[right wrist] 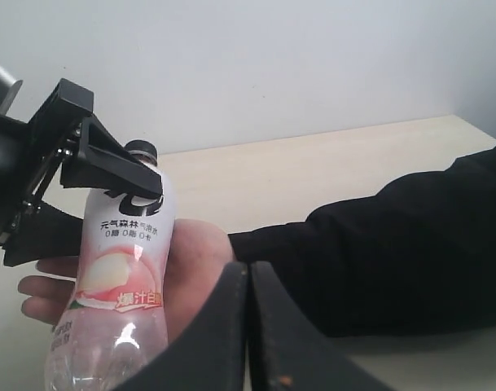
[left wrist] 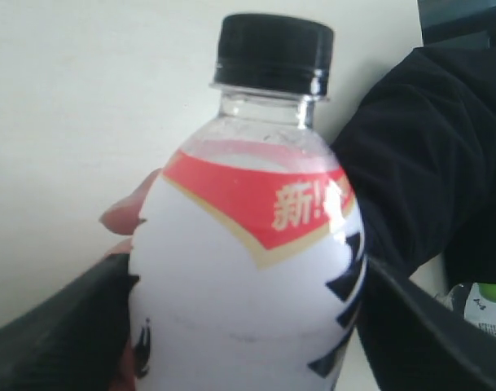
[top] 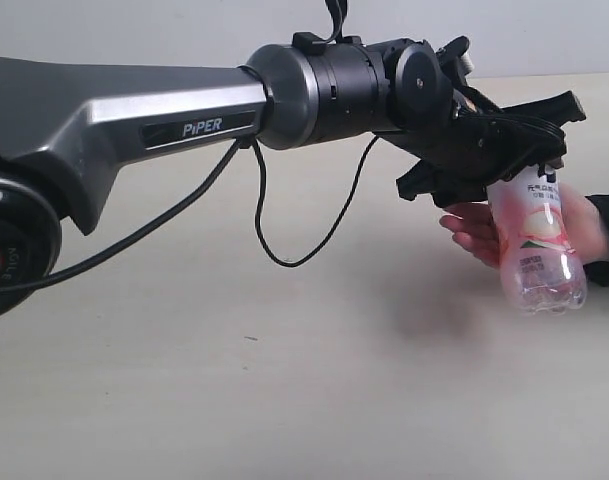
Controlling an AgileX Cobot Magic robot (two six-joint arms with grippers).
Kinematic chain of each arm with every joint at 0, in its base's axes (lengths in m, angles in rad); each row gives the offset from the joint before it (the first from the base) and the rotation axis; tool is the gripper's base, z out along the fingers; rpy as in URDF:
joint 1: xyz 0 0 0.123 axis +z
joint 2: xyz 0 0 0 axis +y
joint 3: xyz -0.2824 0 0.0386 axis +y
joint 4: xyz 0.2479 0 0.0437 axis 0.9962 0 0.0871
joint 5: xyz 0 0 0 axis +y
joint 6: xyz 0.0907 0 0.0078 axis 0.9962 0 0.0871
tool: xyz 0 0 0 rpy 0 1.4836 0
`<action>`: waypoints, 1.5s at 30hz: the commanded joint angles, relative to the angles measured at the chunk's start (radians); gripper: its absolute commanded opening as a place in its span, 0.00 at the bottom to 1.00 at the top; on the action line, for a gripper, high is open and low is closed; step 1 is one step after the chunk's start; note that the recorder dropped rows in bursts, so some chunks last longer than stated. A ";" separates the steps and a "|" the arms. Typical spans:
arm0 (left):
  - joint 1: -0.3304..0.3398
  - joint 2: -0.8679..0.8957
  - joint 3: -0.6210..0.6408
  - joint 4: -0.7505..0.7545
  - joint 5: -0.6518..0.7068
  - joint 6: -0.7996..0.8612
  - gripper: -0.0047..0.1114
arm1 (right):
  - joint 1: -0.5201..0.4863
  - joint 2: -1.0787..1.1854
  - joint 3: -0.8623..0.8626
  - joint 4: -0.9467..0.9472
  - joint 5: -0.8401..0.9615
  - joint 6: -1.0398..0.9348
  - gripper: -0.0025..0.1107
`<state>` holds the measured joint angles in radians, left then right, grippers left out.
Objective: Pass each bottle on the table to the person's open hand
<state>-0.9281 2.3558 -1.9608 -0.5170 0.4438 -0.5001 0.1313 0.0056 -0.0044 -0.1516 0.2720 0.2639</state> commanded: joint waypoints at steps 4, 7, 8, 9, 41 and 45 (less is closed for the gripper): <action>0.001 -0.004 -0.005 0.014 -0.002 0.030 0.71 | 0.003 -0.006 0.004 -0.004 -0.008 0.000 0.02; 0.001 -0.004 -0.005 0.014 0.015 0.030 0.71 | 0.003 -0.006 0.004 -0.004 -0.008 0.000 0.02; 0.001 -0.004 -0.005 0.014 0.029 0.030 0.71 | 0.003 -0.006 0.004 -0.004 -0.008 0.000 0.02; 0.003 -0.004 -0.005 0.014 0.032 0.034 0.71 | 0.003 -0.006 0.004 -0.004 -0.008 0.000 0.02; 0.011 -0.298 0.111 0.195 0.497 0.605 0.31 | 0.003 -0.006 0.004 -0.004 -0.008 0.000 0.02; 0.033 -0.356 0.265 0.214 0.394 0.602 0.05 | 0.003 -0.006 0.004 -0.004 -0.008 0.000 0.02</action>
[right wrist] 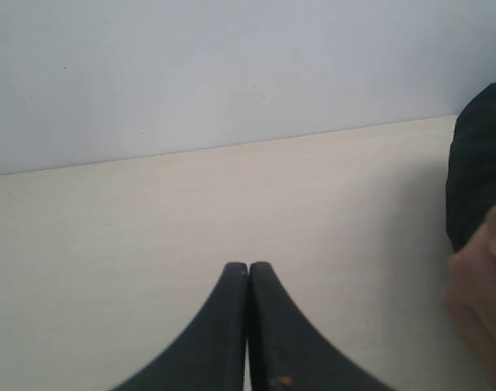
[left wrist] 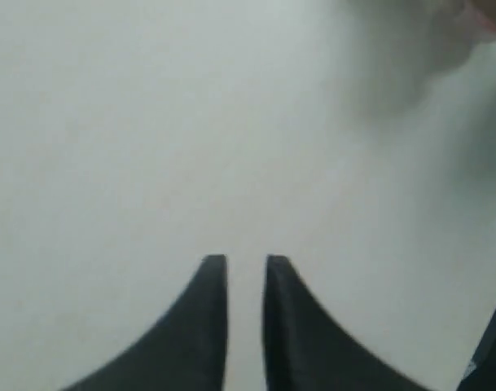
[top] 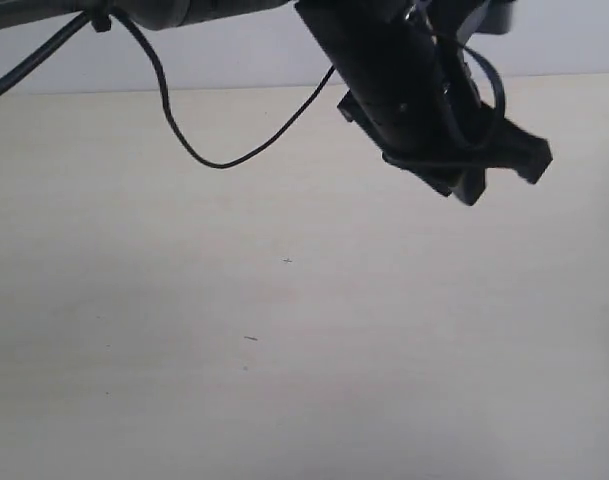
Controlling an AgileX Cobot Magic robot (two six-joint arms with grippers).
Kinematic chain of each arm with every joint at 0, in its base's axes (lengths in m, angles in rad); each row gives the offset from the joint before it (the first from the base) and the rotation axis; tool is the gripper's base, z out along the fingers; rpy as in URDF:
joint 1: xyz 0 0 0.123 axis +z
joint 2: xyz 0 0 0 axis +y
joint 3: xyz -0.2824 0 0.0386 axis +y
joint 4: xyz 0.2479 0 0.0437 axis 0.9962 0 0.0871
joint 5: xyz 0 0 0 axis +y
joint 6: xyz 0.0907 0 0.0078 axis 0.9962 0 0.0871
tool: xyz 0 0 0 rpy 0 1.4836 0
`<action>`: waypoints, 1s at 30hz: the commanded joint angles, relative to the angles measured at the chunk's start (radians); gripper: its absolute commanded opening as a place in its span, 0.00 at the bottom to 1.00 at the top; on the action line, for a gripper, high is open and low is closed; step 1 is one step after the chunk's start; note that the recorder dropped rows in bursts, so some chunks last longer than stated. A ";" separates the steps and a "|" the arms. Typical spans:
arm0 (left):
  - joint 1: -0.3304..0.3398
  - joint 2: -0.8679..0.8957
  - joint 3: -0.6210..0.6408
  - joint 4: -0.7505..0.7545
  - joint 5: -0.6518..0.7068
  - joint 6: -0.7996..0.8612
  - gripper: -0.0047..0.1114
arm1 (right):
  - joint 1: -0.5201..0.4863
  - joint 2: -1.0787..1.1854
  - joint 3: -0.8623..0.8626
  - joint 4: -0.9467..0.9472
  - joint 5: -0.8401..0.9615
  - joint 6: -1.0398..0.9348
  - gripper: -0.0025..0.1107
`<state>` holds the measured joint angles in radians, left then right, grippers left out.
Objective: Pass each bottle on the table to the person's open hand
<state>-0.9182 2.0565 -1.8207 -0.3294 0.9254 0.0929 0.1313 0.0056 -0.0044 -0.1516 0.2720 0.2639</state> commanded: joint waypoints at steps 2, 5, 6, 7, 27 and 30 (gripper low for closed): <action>0.046 -0.095 0.212 0.028 -0.145 0.017 0.05 | 0.003 -0.006 0.004 -0.004 -0.008 0.000 0.02; 0.089 -0.158 0.356 0.028 -0.233 0.061 0.05 | 0.003 -0.006 0.004 -0.004 -0.008 0.000 0.02; 0.105 -0.179 0.395 0.028 -0.271 0.066 0.05 | 0.003 -0.006 0.004 -0.004 -0.008 0.000 0.02; 0.125 -0.207 0.447 0.028 -0.309 0.077 0.05 | 0.003 -0.006 0.004 -0.004 -0.008 0.000 0.02; 0.521 -0.710 1.166 -0.120 -0.981 0.082 0.05 | 0.003 -0.006 0.004 -0.004 -0.008 0.000 0.02; 0.521 -0.708 1.166 -0.120 -0.983 0.082 0.05 | 0.003 -0.006 0.004 -0.004 -0.008 0.000 0.02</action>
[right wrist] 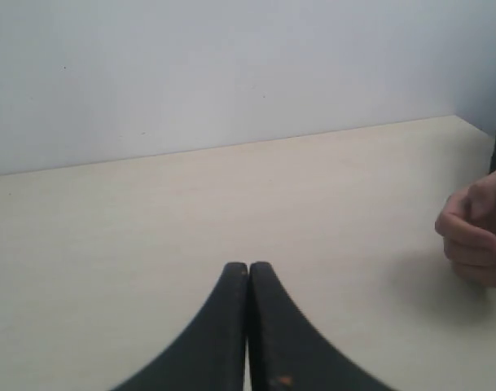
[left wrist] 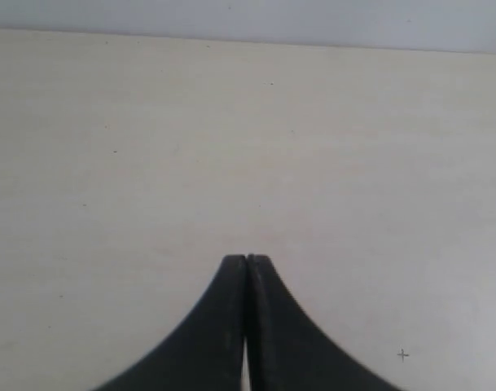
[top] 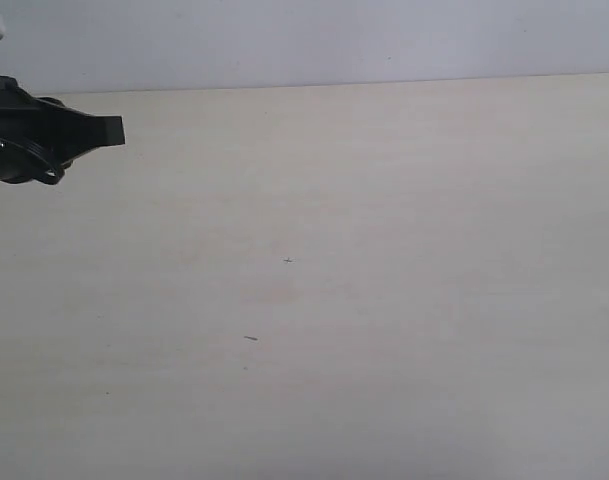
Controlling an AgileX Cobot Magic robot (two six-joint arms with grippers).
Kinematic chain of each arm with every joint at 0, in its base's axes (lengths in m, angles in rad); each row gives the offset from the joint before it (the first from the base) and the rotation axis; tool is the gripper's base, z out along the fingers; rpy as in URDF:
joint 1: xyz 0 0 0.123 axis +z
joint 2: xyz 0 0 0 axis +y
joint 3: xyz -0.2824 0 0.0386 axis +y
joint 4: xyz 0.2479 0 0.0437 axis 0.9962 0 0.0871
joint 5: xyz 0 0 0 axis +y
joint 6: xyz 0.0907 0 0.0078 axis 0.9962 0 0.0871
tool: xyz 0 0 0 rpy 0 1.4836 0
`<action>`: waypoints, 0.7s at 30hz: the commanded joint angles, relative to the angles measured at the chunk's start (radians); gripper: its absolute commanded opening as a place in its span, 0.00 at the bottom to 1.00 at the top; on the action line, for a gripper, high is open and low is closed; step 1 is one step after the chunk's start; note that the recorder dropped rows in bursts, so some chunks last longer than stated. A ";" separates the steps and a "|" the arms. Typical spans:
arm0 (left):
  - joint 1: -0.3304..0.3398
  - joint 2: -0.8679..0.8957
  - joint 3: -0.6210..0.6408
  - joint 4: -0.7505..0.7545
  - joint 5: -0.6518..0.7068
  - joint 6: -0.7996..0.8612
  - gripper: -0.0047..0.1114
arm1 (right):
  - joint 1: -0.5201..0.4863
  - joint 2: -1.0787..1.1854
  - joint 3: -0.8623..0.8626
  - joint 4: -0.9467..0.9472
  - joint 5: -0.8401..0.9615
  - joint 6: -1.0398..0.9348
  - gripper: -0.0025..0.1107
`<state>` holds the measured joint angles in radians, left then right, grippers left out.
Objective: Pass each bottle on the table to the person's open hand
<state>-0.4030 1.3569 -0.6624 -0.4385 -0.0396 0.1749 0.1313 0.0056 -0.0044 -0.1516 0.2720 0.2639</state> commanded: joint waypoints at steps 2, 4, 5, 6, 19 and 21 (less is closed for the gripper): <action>0.006 -0.006 0.008 -0.010 -0.018 0.000 0.05 | 0.003 -0.006 0.004 -0.004 -0.008 0.000 0.02; 0.006 -0.006 0.008 -0.010 -0.014 0.000 0.05 | 0.003 -0.006 0.004 -0.004 -0.008 0.000 0.02; 0.006 -0.006 0.008 -0.010 -0.014 0.000 0.05 | 0.003 -0.006 0.004 -0.004 -0.008 0.000 0.02; 0.006 -0.006 0.008 -0.010 -0.014 0.000 0.05 | 0.003 -0.006 0.004 -0.004 -0.008 0.000 0.02; 0.016 -0.120 0.008 0.037 0.018 0.033 0.05 | 0.003 -0.006 0.004 -0.004 -0.008 0.000 0.02; 0.048 -0.234 0.008 0.073 0.055 0.041 0.05 | 0.003 -0.006 0.004 -0.004 -0.008 0.000 0.02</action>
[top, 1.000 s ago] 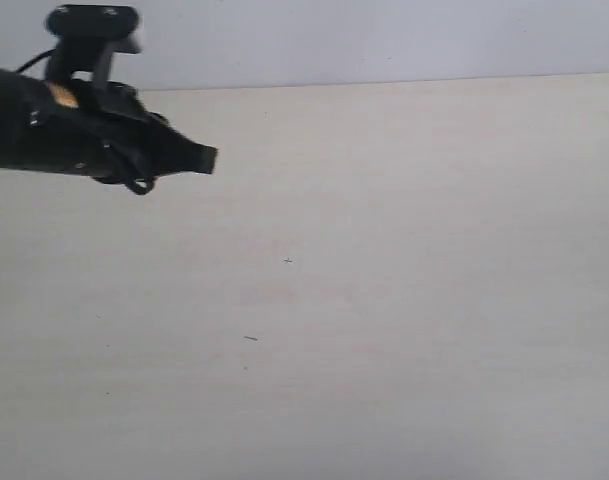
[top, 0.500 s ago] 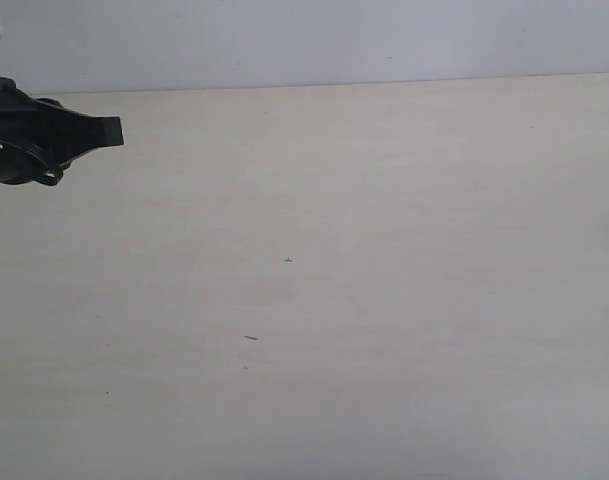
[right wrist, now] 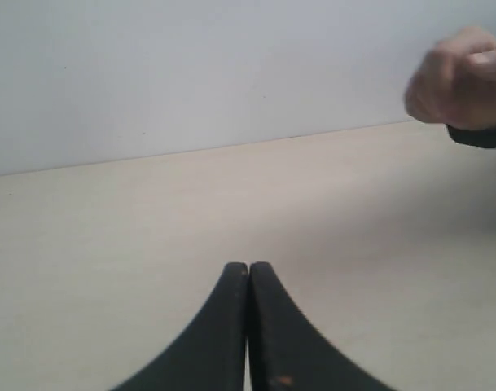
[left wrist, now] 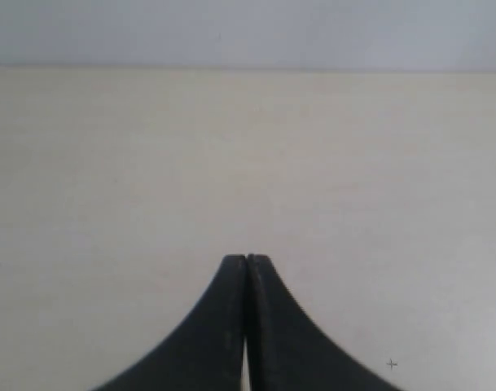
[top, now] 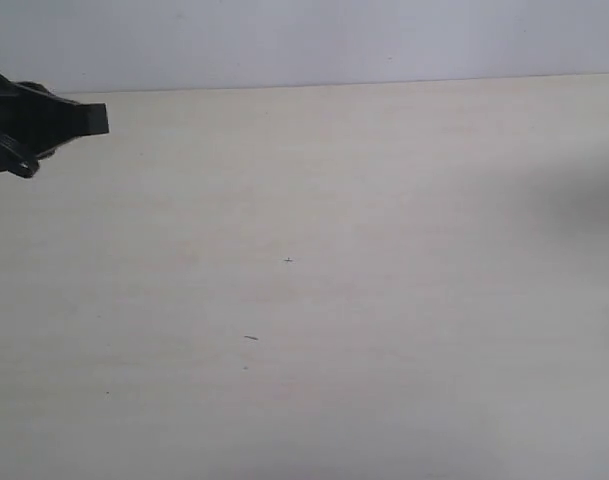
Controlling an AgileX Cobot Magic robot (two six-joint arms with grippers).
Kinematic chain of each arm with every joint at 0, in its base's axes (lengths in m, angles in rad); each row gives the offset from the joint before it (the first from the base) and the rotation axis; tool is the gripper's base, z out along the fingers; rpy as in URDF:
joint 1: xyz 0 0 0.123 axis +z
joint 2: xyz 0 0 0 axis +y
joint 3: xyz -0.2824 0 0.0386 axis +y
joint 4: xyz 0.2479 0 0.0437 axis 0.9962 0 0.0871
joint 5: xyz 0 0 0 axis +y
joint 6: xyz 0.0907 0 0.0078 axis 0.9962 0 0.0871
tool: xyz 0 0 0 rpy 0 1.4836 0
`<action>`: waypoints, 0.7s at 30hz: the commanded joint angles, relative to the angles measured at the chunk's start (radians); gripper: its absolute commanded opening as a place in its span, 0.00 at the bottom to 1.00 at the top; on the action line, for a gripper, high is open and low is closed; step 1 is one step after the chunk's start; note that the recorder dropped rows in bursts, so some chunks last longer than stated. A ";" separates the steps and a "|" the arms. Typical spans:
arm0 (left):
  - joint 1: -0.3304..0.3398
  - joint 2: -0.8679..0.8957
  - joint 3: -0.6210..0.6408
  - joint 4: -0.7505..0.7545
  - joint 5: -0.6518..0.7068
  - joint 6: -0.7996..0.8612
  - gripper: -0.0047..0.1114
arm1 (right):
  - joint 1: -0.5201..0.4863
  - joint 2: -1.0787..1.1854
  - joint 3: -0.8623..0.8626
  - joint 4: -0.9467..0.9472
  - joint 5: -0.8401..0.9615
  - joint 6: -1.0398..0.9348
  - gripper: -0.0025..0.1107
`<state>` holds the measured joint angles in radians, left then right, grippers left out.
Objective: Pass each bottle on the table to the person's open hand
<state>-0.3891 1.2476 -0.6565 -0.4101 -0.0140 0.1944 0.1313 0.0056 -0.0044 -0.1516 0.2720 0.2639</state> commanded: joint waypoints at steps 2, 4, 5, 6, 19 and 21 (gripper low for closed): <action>0.094 -0.255 0.002 0.065 0.142 0.022 0.05 | 0.003 -0.006 0.004 -0.004 -0.008 0.000 0.02; 0.218 -0.449 0.054 0.067 0.229 0.022 0.05 | 0.003 -0.006 0.004 -0.004 -0.008 0.000 0.02; 0.261 -0.518 0.081 0.067 0.228 0.022 0.05 | 0.003 -0.006 0.004 -0.004 -0.008 0.000 0.02; 0.314 -0.612 0.131 0.067 0.228 0.022 0.05 | 0.003 -0.006 0.004 -0.004 -0.008 0.000 0.02; 0.425 -0.928 0.434 0.067 0.228 0.022 0.05 | 0.003 -0.006 0.004 -0.004 -0.008 0.000 0.02; 0.425 -0.928 0.448 0.067 0.229 0.022 0.05 | 0.003 -0.006 0.004 -0.004 -0.008 0.000 0.02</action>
<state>0.0317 0.3251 -0.2304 -0.3465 0.2197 0.2132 0.1313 0.0056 -0.0044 -0.1516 0.2720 0.2639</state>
